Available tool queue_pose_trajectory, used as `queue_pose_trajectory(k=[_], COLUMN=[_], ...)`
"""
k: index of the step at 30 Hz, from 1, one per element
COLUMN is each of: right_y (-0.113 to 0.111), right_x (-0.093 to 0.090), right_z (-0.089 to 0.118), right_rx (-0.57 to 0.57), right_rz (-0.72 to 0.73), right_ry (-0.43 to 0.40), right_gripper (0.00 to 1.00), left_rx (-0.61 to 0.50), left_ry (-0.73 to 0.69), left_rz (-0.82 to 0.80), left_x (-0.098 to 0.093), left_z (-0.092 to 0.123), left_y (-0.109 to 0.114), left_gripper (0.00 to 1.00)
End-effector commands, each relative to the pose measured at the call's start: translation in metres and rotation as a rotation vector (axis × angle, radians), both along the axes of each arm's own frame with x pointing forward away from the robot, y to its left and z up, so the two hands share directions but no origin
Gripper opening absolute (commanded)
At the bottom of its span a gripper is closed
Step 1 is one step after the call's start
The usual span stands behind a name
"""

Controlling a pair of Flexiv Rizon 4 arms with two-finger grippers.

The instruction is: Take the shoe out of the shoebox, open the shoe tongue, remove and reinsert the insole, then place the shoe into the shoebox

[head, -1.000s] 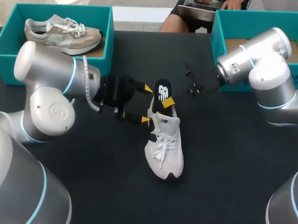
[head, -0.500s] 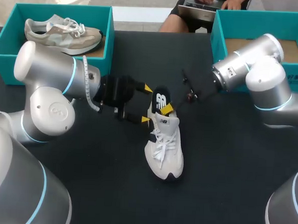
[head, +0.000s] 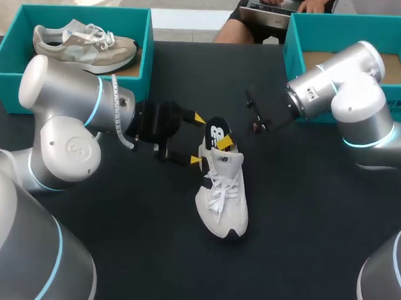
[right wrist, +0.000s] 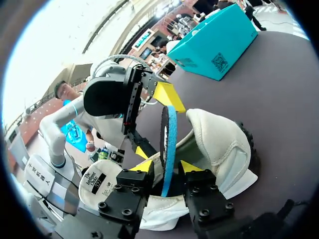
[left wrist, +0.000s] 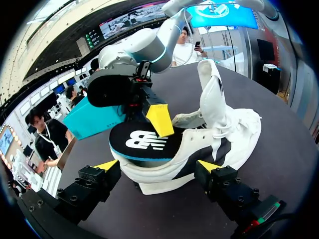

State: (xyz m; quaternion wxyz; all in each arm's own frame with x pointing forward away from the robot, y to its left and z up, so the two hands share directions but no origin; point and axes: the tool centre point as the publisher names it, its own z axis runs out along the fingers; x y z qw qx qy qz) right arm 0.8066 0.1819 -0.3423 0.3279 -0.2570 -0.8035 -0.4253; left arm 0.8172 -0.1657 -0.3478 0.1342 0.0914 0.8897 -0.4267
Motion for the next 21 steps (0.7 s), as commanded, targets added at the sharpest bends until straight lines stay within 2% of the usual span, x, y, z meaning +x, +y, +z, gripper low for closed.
queue_pose_trajectory(k=[1, 3, 6, 17, 21], right_y=[-0.003, -0.002, -0.001, 0.002, 0.003], right_x=[0.013, 0.019, 0.022, -0.008, -0.013], right_z=[0.004, 0.003, -0.001, -0.011, -0.012], right_rx=[-0.007, -0.004, 0.0, 0.013, 0.014], right_rz=[0.014, 0.024, 0.038, 0.024, 0.018], right_ry=[-0.017, -0.021, -0.017, 0.056, 0.068], right_gripper=[0.32, 0.25, 0.0, 0.0, 0.0], left_rx=[0.004, 0.004, 0.004, 0.004, 0.004], left_ry=[0.001, 0.001, 0.001, 0.001, 0.001], left_rz=[0.001, 0.001, 0.001, 0.001, 0.001], left_x=[0.0, 0.0, 0.0, 0.0, 0.0], left_z=[0.0, 0.0, 0.0, 0.0, 0.0], left_y=[-0.001, -0.001, -0.001, -0.001, -0.001], left_gripper=[1.0, 1.0, 1.0, 1.0, 1.0])
